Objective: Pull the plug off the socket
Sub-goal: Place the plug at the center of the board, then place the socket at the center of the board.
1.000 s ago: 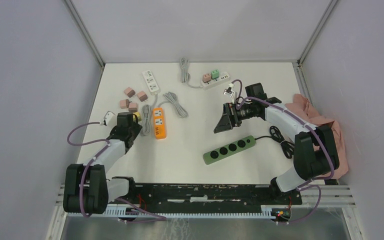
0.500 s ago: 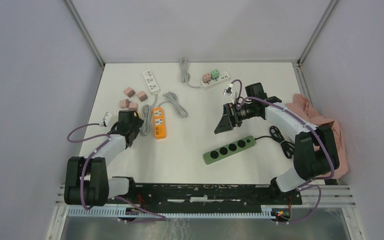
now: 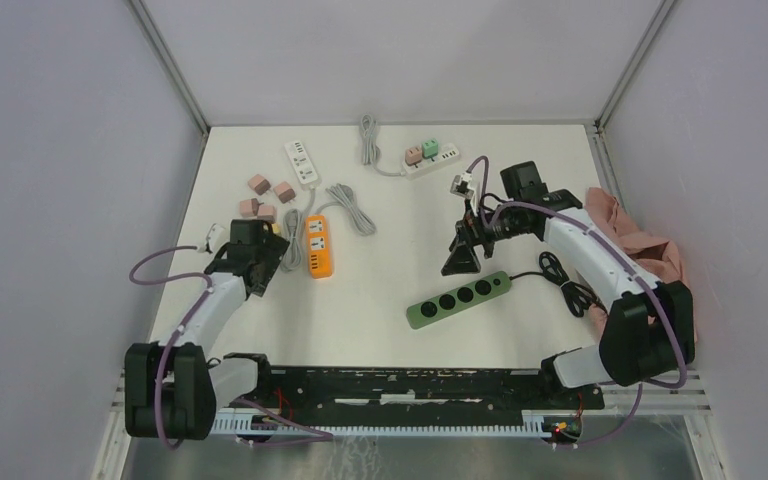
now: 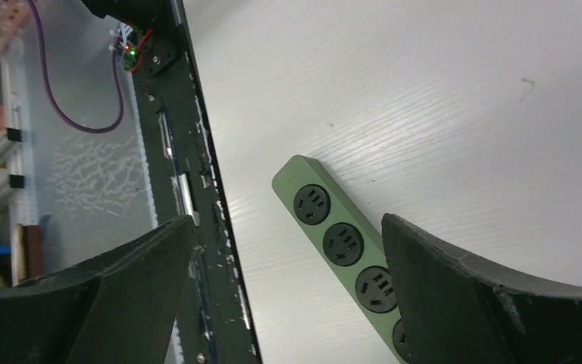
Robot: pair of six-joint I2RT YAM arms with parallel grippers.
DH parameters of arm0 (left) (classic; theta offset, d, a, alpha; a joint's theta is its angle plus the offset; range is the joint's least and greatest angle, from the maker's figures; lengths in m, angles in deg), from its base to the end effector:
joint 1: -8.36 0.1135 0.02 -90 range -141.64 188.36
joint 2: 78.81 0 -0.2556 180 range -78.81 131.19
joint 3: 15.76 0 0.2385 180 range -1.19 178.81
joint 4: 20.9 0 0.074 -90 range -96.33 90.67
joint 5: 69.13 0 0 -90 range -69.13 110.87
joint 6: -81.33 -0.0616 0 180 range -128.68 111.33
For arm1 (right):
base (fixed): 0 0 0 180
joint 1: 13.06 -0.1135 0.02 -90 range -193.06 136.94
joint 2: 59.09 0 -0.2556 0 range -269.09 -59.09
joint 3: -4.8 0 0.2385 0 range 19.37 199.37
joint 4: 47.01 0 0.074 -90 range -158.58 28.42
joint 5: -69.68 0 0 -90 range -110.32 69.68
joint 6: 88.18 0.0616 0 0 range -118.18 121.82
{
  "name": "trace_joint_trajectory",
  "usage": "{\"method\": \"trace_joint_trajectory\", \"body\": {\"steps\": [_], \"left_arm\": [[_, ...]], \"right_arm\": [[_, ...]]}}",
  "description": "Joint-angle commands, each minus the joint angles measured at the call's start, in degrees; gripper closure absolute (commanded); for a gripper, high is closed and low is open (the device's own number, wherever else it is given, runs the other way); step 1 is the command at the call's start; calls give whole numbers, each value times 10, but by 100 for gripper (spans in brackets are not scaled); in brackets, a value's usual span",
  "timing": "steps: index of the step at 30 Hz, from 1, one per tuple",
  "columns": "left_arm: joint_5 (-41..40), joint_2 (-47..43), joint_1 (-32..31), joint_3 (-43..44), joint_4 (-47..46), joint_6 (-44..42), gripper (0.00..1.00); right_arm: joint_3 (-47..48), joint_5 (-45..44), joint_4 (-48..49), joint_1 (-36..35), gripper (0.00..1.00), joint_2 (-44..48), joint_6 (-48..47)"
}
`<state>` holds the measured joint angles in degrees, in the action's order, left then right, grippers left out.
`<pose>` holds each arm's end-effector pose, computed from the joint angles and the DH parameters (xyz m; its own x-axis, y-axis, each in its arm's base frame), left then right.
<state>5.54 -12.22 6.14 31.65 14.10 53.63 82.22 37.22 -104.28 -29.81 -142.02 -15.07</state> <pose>0.2222 0.0077 0.1615 -0.2728 -0.8440 -0.4618 -0.7719 0.4786 -0.4185 0.2483 0.1290 0.2491 -0.6625 -0.3622 -0.6557 -0.7490 0.3109 0.5851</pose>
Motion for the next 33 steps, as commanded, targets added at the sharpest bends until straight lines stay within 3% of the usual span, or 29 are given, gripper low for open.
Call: {"method": "trace_joint_trajectory", "body": {"steps": [1, 5, 9, 15, 18, 21, 28, 33], "left_arm": [[47, -67, 3, 19, 11, -10, 1], [101, -122, 4, 25, -16, -50, 1], [206, -164, 3, 49, -65, -132, 1], [390, -215, 4, 86, -109, -293, 1], [441, -240, 4, 81, -104, -405, 1], [416, -259, -1, 57, -84, -504, 0], [365, -305, -1, 36, -83, -516, 1], [330, -284, -1, 44, -62, -518, 1]], "right_arm": [[3, -2, -12, 2, 1, 46, -125], [-18, 20, -8, 2, 1, 63, -195], [-30, 62, -17, 2, 1, 75, -294], [46, 36, -186, -2, 1, 56, -504], [29, 1, -198, -4, 1, 56, -546], [-4, -24, -194, -14, 1, 60, -564], [-65, -134, -129, -81, 0, 65, -544], [-90, -195, -83, -106, 0, 71, -526]]}}
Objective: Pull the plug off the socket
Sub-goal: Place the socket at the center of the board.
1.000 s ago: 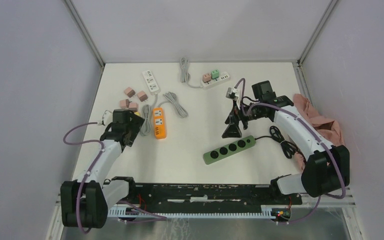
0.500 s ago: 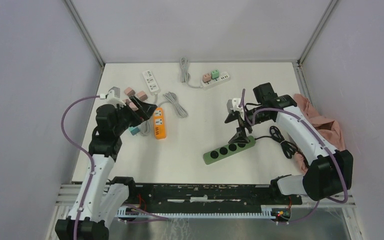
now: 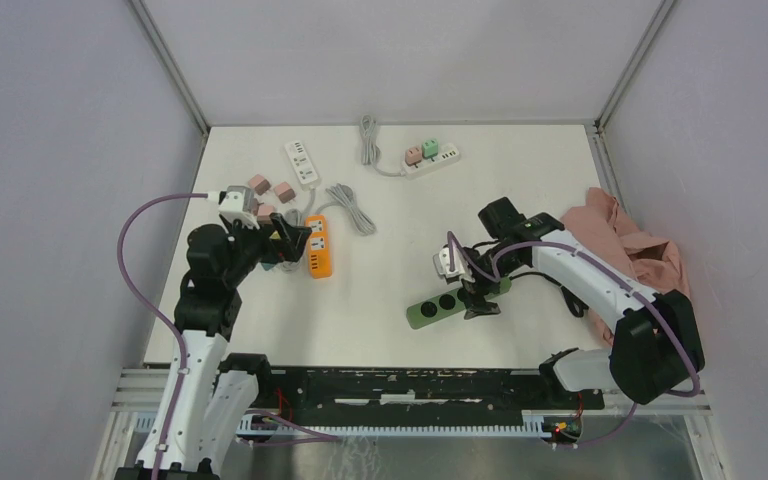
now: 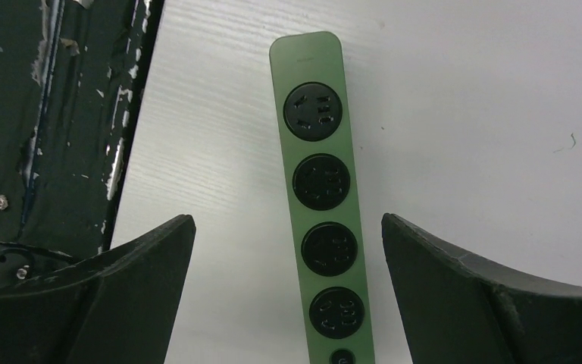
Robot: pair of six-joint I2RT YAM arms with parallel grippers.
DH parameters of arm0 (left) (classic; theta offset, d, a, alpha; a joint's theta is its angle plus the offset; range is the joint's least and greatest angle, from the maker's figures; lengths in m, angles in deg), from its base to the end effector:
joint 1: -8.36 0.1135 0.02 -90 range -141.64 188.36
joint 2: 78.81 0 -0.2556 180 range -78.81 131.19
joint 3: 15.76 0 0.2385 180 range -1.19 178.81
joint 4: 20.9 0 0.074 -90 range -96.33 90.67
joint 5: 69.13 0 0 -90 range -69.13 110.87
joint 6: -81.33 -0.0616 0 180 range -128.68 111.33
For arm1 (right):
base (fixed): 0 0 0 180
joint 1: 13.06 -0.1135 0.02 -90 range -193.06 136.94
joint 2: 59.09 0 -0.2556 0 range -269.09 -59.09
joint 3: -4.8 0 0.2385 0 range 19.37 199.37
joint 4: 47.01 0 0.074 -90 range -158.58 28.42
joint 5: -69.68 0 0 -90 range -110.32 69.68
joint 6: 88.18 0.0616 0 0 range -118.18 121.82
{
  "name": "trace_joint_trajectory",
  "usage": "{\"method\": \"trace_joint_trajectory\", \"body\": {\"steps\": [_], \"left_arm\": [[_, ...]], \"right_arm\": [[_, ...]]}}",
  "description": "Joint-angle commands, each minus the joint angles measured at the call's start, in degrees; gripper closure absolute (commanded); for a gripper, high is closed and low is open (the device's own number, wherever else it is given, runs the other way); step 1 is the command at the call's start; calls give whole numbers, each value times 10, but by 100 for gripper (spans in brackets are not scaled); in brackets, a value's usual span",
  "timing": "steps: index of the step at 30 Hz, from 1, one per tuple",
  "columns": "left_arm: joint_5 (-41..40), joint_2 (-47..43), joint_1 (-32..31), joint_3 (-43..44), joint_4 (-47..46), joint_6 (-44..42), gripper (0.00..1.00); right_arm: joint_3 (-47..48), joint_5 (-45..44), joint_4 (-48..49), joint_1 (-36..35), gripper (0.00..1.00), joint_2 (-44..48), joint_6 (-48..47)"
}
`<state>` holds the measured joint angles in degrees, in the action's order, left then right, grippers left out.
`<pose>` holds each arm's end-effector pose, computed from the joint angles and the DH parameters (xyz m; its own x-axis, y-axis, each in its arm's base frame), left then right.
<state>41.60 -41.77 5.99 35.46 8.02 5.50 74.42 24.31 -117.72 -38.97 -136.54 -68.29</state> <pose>0.1734 -0.0290 0.2924 -0.3397 -0.2151 -0.9156 0.3069 0.8949 -0.3241 0.1827 0.1369 0.2150 0.1106 -0.6903 -0.7150 -0.9775 -0.2057 0.0474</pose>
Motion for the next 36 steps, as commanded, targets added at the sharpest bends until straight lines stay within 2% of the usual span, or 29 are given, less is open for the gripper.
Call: {"method": "trace_joint_trajectory", "body": {"steps": [1, 13, 18, 21, 26, 32, 36], "left_arm": [[-32, 15, 1, 8, 1, -36, 1], [-38, 24, 1, 8, 4, -35, 1], [-38, 20, 1, 7, 4, -34, 1], [-38, 17, 1, 6, 4, -34, 1], [-38, 15, 1, 6, 5, -33, 1], [-37, 16, 1, 6, 5, -32, 1], [-37, 15, 1, 6, 5, -32, 1]], "right_arm": [[-17, -76, 59, -19, 0, 16, 7], [-47, -162, 135, -95, 1, -31, 46], [-54, -225, 179, -128, 1, -69, 77], [-45, -249, 185, -142, 6, -93, 89], [-38, -271, 186, -156, 21, -112, 90], [-20, -276, 169, -158, 63, -124, 96], [-17, -278, 170, -156, 73, -115, 107]]}}
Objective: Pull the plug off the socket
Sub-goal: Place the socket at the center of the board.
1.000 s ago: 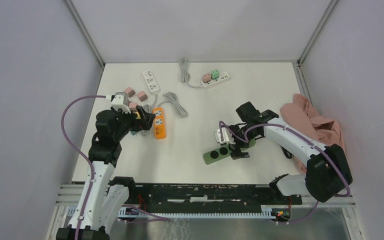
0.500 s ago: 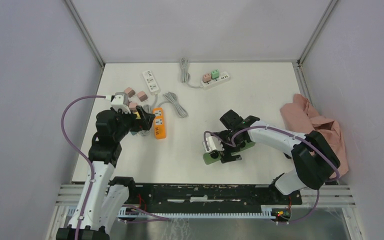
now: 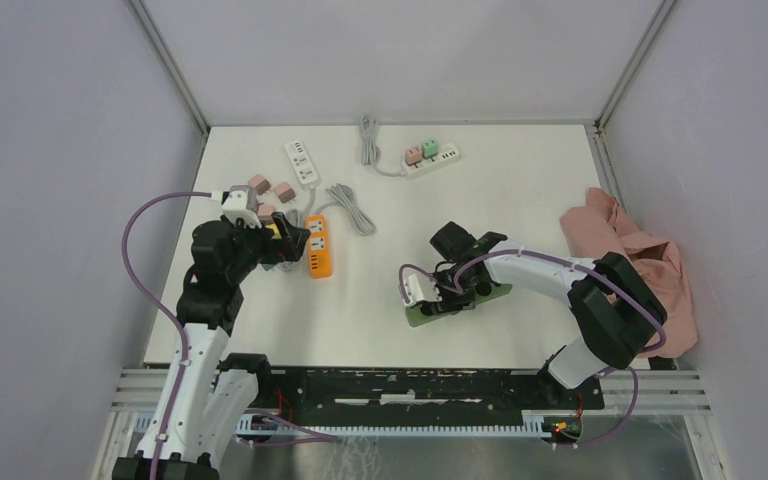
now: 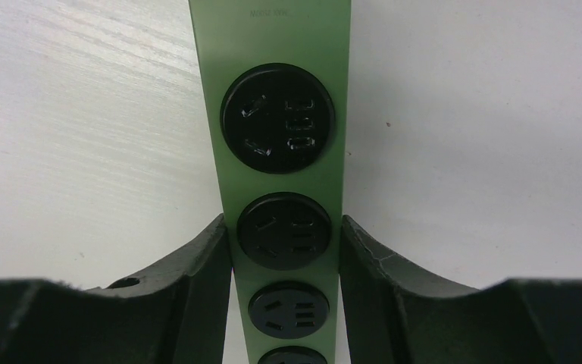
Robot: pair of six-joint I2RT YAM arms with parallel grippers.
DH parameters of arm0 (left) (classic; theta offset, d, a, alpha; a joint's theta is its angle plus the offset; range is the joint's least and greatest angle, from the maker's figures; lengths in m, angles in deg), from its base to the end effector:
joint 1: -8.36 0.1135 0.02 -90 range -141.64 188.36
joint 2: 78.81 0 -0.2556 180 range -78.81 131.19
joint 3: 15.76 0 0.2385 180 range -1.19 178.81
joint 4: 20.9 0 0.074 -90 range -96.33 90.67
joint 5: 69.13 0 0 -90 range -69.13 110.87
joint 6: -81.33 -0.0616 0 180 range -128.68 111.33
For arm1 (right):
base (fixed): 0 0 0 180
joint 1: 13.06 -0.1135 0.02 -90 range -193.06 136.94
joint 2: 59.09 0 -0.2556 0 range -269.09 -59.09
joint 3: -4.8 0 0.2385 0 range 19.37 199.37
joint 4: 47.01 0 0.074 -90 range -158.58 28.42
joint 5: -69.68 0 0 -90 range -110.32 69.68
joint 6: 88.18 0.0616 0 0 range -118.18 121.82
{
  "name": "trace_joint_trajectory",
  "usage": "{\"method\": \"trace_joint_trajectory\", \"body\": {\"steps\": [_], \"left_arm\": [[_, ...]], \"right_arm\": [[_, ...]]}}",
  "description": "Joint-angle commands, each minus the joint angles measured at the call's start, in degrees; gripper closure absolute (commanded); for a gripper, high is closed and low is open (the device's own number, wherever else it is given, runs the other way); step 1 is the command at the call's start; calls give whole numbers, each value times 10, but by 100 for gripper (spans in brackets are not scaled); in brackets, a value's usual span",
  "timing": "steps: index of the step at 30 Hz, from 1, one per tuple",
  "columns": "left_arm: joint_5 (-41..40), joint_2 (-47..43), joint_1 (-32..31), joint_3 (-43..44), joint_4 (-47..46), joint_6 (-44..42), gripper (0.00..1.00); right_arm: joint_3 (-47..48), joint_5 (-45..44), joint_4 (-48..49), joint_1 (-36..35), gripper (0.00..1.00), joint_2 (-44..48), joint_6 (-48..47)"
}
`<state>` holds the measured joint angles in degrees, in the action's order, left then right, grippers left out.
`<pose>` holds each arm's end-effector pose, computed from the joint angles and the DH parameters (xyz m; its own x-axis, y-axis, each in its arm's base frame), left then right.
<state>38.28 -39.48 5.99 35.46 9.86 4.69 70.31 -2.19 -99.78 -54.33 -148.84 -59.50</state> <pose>0.1804 -0.0259 0.2817 -0.3889 -0.2046 -0.8983 0.2390 0.9193 -0.3128 0.1874 0.1900 0.1420 0.2446 -0.8946 -0.3739 -0.9686 -0.2432 -0.0517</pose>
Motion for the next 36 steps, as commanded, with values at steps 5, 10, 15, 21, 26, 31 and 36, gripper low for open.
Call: {"method": "trace_joint_trajectory", "body": {"steps": [5, 10, 15, 21, 26, 31, 36], "left_arm": [[-5, -9, 1, 6, -12, -24, 1], [-4, -11, 1, 6, -12, -24, 1], [-3, -10, 0, 6, -13, -23, 1], [3, -13, 1, 7, -13, -21, 1], [0, -18, 1, 6, -13, -22, 1], [-1, -19, 1, 7, -13, -22, 1], [1, -17, 1, 6, -14, -21, 1]], "right_arm": [[38, 7, -7, 20, 88, 19, 51], [49, 55, 14, 78, 100, 43, 108], [66, 65, 98, 156, 100, 70, 219], [164, -52, 217, 262, 100, 9, 420], [335, -172, 183, 316, 98, -147, 545], [456, -231, 150, 339, 88, -259, 588], [513, -229, 129, 356, 84, -326, 600]]}}
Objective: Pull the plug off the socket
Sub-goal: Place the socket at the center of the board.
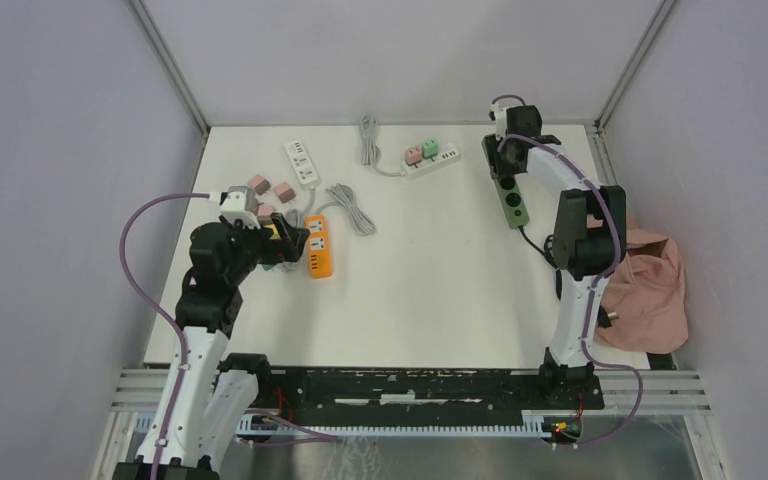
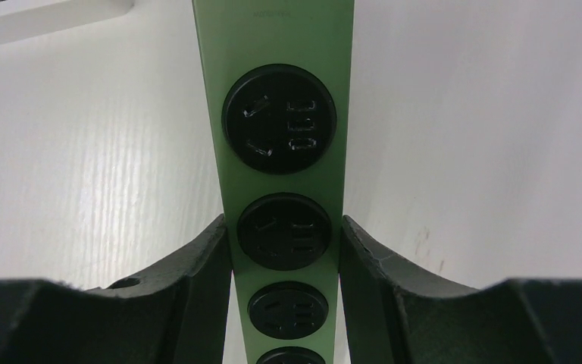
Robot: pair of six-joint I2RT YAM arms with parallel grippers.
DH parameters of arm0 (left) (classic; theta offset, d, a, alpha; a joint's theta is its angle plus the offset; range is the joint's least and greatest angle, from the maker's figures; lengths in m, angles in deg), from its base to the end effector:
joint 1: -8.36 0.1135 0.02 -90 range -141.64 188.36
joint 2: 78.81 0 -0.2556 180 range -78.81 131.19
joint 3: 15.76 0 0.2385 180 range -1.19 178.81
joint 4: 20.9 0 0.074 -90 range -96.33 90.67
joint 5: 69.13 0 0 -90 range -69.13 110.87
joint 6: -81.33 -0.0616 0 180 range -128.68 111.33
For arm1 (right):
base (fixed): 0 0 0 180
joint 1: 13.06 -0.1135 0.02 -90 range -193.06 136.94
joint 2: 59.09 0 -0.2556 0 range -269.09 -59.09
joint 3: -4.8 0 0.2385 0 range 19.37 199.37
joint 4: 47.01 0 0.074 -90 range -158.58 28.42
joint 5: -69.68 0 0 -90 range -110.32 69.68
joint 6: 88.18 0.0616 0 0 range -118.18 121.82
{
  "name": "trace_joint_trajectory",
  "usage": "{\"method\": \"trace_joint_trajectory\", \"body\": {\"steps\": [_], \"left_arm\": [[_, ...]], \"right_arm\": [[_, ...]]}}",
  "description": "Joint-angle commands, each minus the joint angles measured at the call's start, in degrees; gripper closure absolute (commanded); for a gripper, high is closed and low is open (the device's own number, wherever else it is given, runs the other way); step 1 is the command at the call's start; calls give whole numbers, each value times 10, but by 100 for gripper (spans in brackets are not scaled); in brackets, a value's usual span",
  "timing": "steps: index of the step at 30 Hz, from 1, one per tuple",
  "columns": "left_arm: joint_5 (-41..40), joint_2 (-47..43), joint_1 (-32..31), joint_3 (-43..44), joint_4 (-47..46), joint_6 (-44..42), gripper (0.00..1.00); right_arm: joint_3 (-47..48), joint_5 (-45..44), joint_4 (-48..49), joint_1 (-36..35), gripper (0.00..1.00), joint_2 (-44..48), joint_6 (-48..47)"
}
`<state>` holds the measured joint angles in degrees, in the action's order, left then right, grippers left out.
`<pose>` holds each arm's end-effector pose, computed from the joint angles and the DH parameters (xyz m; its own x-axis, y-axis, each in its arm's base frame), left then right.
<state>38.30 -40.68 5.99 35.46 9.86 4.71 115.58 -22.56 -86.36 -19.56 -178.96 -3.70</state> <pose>0.1768 -0.0258 0.2850 -0.3702 -0.2057 -0.9059 0.2456 0.9188 -0.3089 0.4700 0.0511 0.1960 -0.7316 -0.1801 -0.6575 -0.1585 0.9830 -0.0929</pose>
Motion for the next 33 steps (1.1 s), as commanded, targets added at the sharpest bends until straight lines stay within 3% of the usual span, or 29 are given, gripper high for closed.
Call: {"method": "trace_joint_trajectory", "body": {"steps": [1, 6, 14, 16, 27, 33], "left_arm": [[2, -4, 1, 6, -14, -21, 1], [7, 3, 1, 8, -16, -21, 1], [11, 9, 1, 8, -16, -20, 1], [12, 10, 1, 8, -16, -20, 1], [12, 9, 1, 7, -16, -18, 1], [16, 13, 1, 7, -18, -17, 1]], "right_arm": [[66, -21, -7, 12, 84, -33, 44], [81, -5, -21, 25, 76, -66, 43], [99, 27, -42, 32, 41, -82, 44], [103, 30, -46, 32, 37, -78, 45], [60, 101, -44, 33, 33, 13, 41], [23, 276, -77, 33, 28, 101, -53]]}}
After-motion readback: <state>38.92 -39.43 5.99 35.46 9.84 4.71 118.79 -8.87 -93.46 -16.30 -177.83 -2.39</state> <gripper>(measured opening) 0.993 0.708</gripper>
